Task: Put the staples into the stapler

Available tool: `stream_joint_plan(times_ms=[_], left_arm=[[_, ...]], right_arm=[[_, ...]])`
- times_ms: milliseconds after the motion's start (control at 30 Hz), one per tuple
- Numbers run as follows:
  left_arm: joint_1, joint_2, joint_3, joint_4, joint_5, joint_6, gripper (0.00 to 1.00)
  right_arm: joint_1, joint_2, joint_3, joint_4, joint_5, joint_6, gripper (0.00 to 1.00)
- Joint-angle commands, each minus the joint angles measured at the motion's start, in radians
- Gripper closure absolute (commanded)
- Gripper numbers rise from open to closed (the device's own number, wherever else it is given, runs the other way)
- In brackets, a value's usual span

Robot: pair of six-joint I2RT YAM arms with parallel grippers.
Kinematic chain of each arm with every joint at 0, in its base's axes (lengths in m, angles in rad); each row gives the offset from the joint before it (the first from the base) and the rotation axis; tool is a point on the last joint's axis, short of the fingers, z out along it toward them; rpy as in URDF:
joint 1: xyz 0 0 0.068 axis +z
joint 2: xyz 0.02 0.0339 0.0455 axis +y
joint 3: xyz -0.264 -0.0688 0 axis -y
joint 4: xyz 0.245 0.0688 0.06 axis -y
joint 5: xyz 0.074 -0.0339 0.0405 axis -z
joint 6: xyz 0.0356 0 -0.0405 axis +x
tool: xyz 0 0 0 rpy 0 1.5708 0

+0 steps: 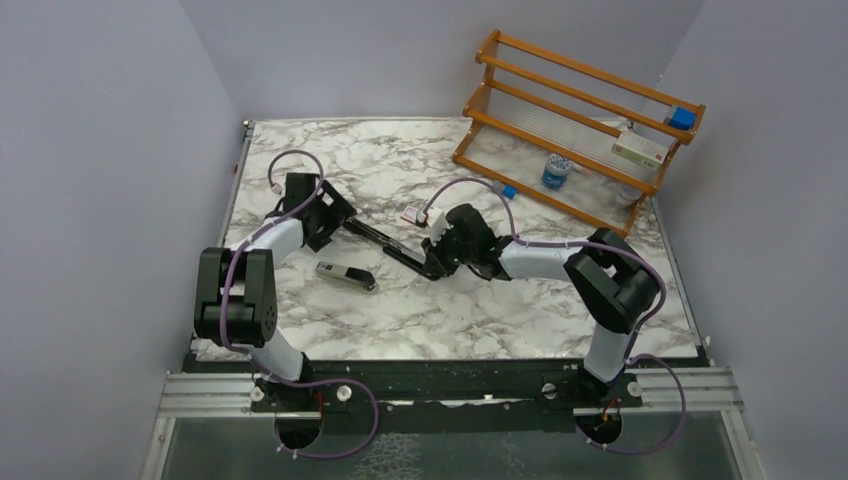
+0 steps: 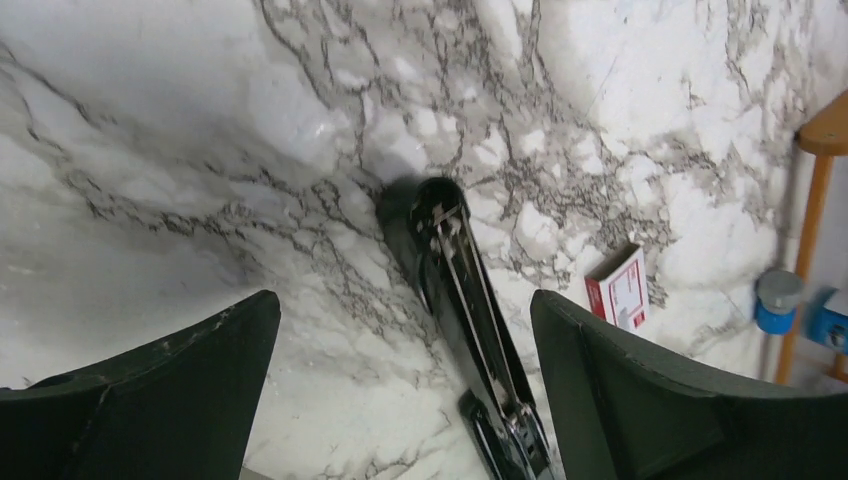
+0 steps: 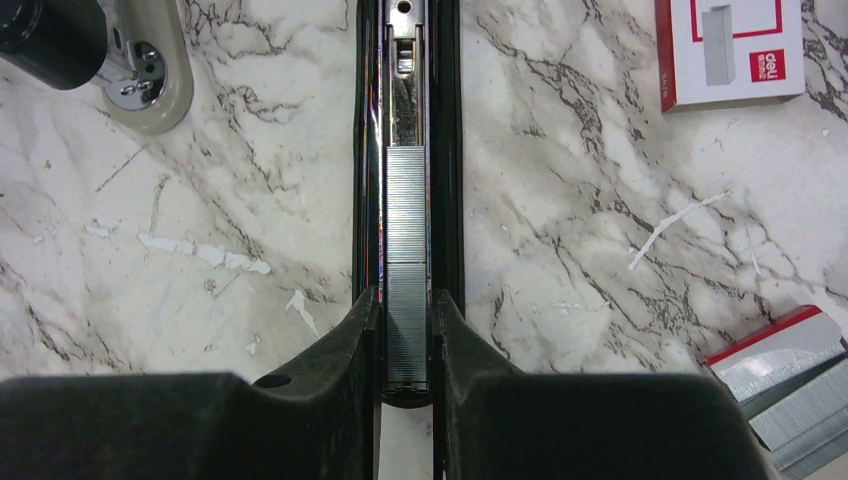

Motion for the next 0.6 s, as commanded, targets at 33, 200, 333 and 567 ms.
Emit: stream_joint_plan(times_ms=[33, 200, 333, 567], left_arm=[[0.012, -0.081, -0.183, 0.256, 0.193, -0.217, 0.01], [0.009, -0.11, -0.329, 0.482, 0.227, -0.344, 0.01], [0.001, -0.071, -0.366, 0.575, 0.248, -0.385, 0.01], [-0.022, 0.018, -0.402, 0.725, 0.233, -0.428, 0.01]], right_arm=[[0.019, 0.065, 0.033, 0.08, 0.025, 0.048, 0.99], [0.031, 0.092, 0.069, 0.099, 0.022, 0.085, 0.99], [0.04, 0.107, 0.087, 0.095, 0.005, 0.102, 0.99], [0.041, 0.108, 0.094, 0.095, -0.008, 0.131, 0.99]])
